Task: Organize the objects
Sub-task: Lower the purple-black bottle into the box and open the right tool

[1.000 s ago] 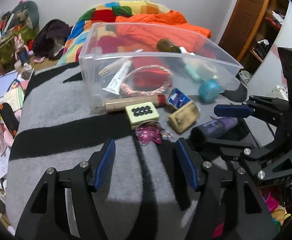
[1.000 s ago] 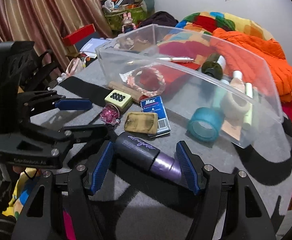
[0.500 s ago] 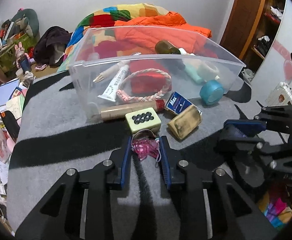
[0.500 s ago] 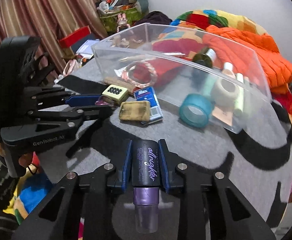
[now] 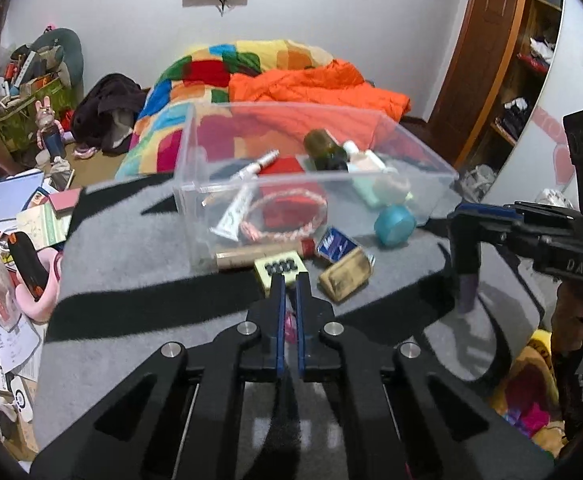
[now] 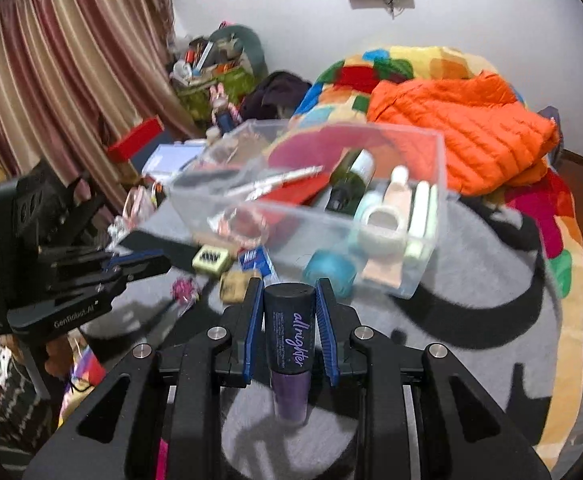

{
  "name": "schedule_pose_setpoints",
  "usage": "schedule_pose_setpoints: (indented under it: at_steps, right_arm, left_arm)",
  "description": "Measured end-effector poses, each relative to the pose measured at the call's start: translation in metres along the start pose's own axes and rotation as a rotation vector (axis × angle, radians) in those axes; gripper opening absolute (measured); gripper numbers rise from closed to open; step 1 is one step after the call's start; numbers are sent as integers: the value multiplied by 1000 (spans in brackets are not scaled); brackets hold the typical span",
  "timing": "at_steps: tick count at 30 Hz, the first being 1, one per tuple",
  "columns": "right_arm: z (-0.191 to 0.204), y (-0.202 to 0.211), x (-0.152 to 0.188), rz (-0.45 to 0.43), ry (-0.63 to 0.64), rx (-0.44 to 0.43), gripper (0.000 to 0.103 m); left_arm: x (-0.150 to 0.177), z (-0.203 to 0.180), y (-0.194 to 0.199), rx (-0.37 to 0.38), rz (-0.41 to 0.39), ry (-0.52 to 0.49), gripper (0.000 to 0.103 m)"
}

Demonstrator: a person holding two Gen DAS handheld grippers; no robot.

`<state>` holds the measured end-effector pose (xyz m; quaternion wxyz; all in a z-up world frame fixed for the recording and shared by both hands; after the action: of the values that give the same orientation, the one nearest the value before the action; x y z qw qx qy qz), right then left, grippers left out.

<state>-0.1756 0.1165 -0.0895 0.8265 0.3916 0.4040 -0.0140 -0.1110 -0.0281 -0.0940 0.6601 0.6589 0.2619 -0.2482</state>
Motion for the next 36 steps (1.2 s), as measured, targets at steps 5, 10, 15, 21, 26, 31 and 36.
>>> schedule_pose_setpoints:
  at_steps: [5,10,15,21,26,31,36]
  right_arm:
    - [-2,17,-31,-83,-7,12,23]
    - [-6,33,-66,-170,-11,56,23]
    - [-16,32,-99,-209,6,159,23]
    - [-35,-1,-115,-166,42,318,23]
    - [-38,-29,-108,-108,56,336,23]
    - [-22,-53,-95,-44,100,297,23]
    - [-10,-70,-84,10,116,247,24]
  left_arm:
    - [-12,9,9,-5,-31,28,3]
    - [-16,18,11,-21,-32,40,3]
    - [-1,17,0,9,27,29,11]
    - [24,6,-18,17,99,-6,44]
    - [33,-3,-30,16,130,-26,55]
    - [34,-8,-38,-39,116,-64,54]
    - [34,-8,-40,-81,85,-84,41]
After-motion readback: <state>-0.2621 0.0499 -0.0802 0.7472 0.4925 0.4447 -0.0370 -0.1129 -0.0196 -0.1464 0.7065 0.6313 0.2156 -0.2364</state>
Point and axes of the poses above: each gripper's, at about its wrist camera, not at the fingertips, and y roughly against the way its jaws point, z to its left, x to its underside, the point moved 8 cm from there along -y, roughly the way its jaws point, and after that the axes turned 10 degrees about -x, right-handed, at the moved point
